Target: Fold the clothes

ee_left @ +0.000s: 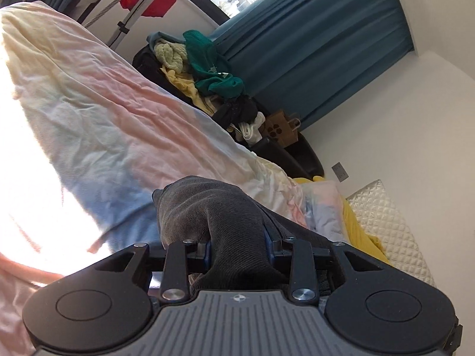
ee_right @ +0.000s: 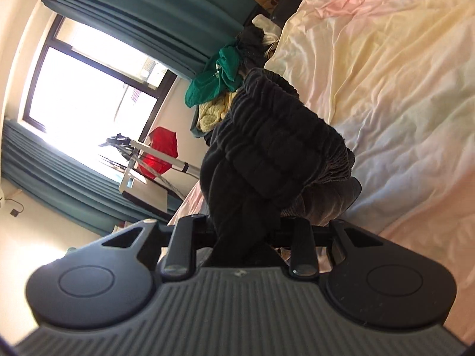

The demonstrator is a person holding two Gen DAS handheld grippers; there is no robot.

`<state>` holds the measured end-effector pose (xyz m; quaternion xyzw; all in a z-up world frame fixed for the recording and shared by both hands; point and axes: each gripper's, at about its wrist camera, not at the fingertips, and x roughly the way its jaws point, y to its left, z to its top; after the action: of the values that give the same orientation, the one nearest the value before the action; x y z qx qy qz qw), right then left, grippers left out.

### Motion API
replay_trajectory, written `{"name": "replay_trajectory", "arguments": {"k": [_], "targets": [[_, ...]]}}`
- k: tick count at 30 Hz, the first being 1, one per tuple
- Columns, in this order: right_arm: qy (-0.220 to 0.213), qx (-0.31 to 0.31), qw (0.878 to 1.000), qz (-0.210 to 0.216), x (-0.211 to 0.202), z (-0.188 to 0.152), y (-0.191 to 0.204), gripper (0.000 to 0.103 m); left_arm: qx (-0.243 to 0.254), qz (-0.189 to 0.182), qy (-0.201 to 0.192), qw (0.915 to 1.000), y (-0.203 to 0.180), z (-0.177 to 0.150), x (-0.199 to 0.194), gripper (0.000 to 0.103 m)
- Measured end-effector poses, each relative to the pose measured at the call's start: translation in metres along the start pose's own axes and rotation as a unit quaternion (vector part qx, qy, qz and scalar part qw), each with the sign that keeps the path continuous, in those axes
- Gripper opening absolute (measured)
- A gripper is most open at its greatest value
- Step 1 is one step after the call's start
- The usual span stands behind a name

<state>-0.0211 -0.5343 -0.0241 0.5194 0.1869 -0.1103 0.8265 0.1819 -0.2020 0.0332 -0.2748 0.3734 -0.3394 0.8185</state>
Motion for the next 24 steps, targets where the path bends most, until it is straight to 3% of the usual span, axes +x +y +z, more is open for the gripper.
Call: {"name": "replay_trajectory", "arguments": {"k": [7,13,18,24], "targets": [[-0.048,-0.005,0.998,-0.045,0.043,0.095,-0.030,0.030,0.031,-0.008,0.034,0.9989,-0.046,0.017,0.139,0.034],[-0.086,-0.016,0.995,-0.038,0.084,0.129,-0.065,0.030,0.070,-0.030,0.043,0.9962,-0.035,0.028,0.215,0.034],[-0.096,-0.014,0.995,-0.030,0.090,0.107,-0.091,0.030,0.090,-0.041,0.053,0.9937,-0.013,0.020,0.237,0.034],[-0.076,0.042,0.996,-0.027,0.078,0.049,-0.132,0.030,0.122,-0.006,0.097,0.9878,0.019,-0.017,0.209,0.035]]}}
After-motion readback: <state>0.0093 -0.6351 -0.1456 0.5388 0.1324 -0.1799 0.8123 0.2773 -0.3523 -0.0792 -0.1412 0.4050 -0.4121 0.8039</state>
